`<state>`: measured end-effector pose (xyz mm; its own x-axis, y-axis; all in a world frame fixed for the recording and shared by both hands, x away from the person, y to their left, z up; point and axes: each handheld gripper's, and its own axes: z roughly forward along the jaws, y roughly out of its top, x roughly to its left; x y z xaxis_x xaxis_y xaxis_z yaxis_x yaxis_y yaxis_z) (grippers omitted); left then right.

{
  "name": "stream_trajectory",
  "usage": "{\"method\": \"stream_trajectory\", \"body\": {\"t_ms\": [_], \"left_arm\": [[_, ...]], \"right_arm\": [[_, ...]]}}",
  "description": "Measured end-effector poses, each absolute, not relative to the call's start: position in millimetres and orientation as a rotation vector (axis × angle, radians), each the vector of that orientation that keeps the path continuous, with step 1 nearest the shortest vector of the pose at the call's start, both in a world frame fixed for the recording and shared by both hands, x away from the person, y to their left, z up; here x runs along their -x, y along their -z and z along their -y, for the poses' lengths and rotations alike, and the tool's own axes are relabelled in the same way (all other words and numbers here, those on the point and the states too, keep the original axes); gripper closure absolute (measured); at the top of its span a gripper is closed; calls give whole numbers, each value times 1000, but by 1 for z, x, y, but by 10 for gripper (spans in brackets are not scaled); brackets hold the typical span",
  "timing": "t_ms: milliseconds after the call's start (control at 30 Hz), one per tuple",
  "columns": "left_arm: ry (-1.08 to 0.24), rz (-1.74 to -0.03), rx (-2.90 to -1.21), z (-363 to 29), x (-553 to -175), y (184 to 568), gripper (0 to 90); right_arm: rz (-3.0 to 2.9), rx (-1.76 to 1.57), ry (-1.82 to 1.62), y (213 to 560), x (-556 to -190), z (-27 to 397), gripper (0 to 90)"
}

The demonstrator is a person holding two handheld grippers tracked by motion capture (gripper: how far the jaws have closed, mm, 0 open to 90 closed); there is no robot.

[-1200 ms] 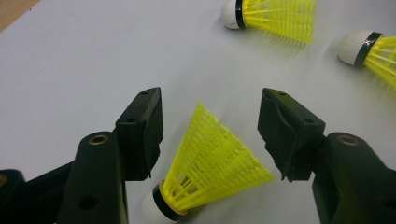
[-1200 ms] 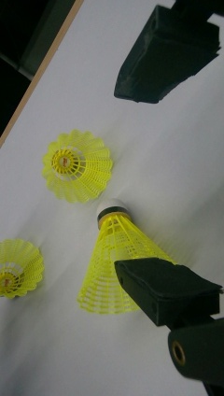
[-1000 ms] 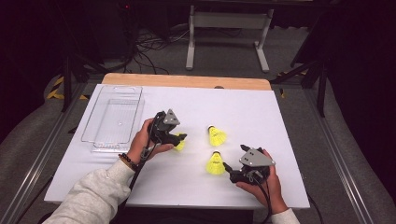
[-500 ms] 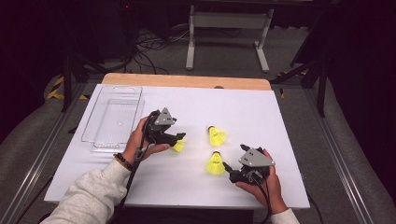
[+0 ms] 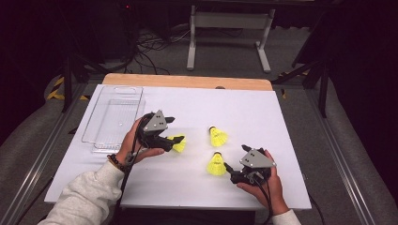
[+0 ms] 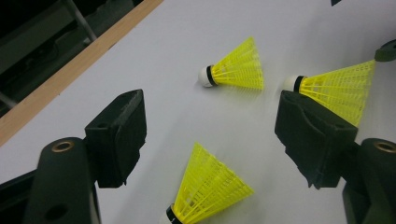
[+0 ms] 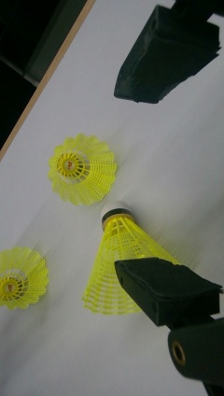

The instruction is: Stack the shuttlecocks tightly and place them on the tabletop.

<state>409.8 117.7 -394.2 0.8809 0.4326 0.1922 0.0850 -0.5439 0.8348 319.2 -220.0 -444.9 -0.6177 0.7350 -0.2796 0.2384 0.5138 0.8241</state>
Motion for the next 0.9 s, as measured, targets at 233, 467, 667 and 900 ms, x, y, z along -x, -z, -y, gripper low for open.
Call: {"method": "stream_trajectory", "body": {"t_ms": [233, 467, 667, 900], "left_arm": [[-478, -319, -2081, -125, -401, 390, 197], [-485, -295, -2060, -134, -393, 389, 160], [-510, -263, -2041, -146, -384, 389, 125], [-527, -228, -2015, -161, -371, 391, 93]], "right_arm": [[-2131, -787, -1026, 445, -319, 220, 154], [-2129, -782, -1026, 444, -319, 219, 155], [-2130, -777, -1028, 444, -318, 218, 163], [-2141, -769, -1040, 444, -318, 218, 178]]}}
